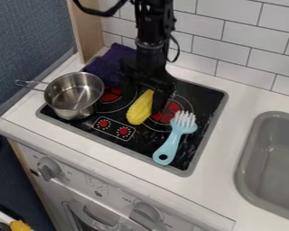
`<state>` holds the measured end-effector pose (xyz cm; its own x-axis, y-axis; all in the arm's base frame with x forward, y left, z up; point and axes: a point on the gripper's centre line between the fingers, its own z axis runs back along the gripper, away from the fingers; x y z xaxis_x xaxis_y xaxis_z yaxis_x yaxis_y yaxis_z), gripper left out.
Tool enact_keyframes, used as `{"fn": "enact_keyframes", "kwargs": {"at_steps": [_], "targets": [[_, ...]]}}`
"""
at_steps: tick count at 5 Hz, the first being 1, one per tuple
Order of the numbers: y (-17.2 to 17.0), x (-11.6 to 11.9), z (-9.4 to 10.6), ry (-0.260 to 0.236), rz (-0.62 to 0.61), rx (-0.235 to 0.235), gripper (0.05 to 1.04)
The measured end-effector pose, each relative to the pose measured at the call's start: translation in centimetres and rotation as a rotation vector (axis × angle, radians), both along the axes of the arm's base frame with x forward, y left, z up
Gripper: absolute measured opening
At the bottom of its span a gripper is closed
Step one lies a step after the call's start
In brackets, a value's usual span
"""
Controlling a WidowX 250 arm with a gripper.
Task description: Put the corn inside the silver pot
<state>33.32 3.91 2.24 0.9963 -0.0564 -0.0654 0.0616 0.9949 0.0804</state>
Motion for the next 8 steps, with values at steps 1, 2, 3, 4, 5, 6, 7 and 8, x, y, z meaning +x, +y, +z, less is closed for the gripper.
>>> {"fn": "enact_keyframes", "kwargs": {"at_steps": [1, 2, 3, 4, 5, 6, 7, 8], "targets": [[0.3, 0.1, -1.3, 0.015, 0.003, 0.019, 0.999], [0.0, 0.6, -1.4, 0.009, -0.006, 0.022, 0.946], [-0.8, 0.3, -1.0, -0.019, -0.048, 0.044, 0.698], [-0.1, -0.2, 1.9, -0.089, -0.052, 0.04, 0.665], [3.0, -1.2, 4.7, -0.148, -0.025, 0.017, 0.665], [7.7, -2.9, 6.4, -0.17, 0.033, -0.008, 0.665], [10.3, -3.4, 5.3, -0.155, 0.104, -0.032, 0.665], [11.9, -3.6, 3.2, -0.116, 0.146, -0.042, 0.665]]}}
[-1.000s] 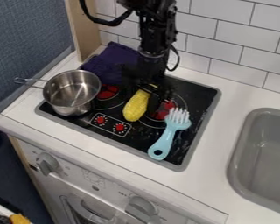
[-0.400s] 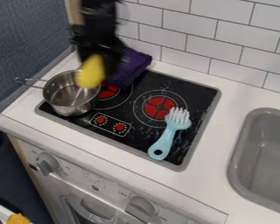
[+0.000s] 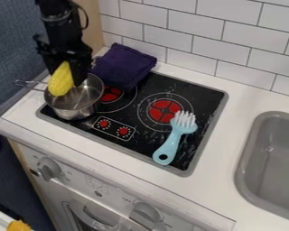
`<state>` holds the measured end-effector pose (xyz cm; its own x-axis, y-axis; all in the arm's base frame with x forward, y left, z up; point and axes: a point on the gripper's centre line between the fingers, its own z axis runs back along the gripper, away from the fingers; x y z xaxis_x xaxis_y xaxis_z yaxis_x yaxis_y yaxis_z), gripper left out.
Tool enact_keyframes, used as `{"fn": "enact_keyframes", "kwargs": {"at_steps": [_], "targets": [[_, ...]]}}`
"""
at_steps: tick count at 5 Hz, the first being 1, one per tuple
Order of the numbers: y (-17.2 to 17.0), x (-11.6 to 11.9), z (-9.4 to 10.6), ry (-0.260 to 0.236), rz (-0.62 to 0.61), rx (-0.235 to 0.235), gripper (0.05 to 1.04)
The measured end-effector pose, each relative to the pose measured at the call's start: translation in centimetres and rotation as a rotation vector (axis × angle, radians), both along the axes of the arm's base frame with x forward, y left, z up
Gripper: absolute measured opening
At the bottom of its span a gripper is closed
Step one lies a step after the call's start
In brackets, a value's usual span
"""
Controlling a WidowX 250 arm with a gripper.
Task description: Put the corn inside the silver pot
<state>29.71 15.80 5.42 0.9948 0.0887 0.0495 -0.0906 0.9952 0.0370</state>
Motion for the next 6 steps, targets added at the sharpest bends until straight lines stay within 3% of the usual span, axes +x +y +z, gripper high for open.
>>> {"fn": "enact_keyframes", "kwargs": {"at_steps": [1, 2, 3, 4, 6], "targets": [[0.1, 0.2, -1.4, 0.014, 0.011, 0.005, 0.737], [-0.4, 0.5, -1.6, 0.015, -0.009, 0.0, 0.984], [-1.1, 0.4, -1.7, 0.026, -0.016, 0.006, 1.003], [-2.2, 0.6, 1.8, -0.058, -0.075, -0.009, 1.001], [-6.7, 1.2, 3.8, -0.041, -0.23, -0.097, 1.001]]}}
